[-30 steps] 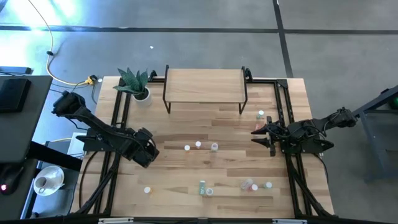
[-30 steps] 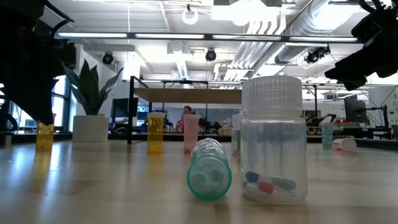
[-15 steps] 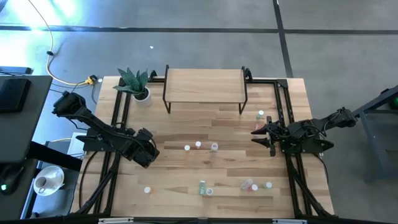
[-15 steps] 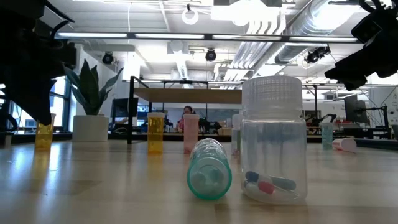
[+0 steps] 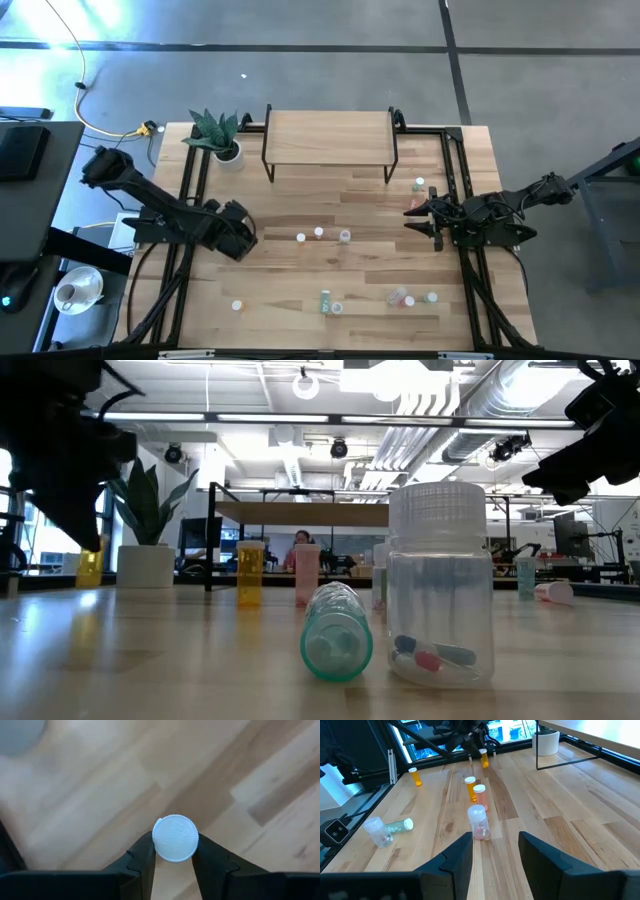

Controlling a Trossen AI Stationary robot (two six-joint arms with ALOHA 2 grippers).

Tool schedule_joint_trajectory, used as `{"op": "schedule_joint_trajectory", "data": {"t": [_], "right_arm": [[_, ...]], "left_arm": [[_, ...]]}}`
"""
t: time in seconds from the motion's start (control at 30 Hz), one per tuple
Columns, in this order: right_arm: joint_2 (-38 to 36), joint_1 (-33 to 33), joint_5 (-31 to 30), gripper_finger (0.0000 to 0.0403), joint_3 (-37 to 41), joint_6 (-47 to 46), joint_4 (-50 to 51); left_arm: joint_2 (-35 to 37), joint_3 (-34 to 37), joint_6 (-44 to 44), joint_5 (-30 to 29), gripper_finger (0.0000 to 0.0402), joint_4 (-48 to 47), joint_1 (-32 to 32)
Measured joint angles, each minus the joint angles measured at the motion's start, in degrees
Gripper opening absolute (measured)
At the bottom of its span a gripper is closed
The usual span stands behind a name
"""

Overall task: Pick and place medicine bottles onto shelf by color
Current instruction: Put the top left orange pill bottle on the shelf

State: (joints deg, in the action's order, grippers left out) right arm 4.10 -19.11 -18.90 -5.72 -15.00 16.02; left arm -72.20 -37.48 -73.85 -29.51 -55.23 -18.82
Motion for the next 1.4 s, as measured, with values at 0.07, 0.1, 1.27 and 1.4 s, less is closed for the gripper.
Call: {"op": "schedule_joint_trajectory", "data": {"t": [0.07, 0.1, 1.27, 1.4], "right_arm": [[0.0, 0.0, 0.0, 0.0149, 0.0, 0.0, 0.0], [0.0, 0.0, 0.0, 0.0149, 0.0, 0.0, 0.0], [0.0, 0.0, 0.0, 0.0149, 0.0, 0.0, 0.0], [0.0, 0.0, 0.0, 0.0149, 0.0, 0.0, 0.0]], "left_arm": [[0.9, -1.5, 3.6, -1.3, 0.0102, 0.1, 2.1], [1.2, -2.6, 5.9, -2.0, 0.0103, 0.1, 3.3], [-16.5, -55.4, 57.5, 16.4, 0.01, 3.0, 57.4], [-20.7, -57.6, 56.8, 16.4, 0.01, -1.0, 59.5]]}}
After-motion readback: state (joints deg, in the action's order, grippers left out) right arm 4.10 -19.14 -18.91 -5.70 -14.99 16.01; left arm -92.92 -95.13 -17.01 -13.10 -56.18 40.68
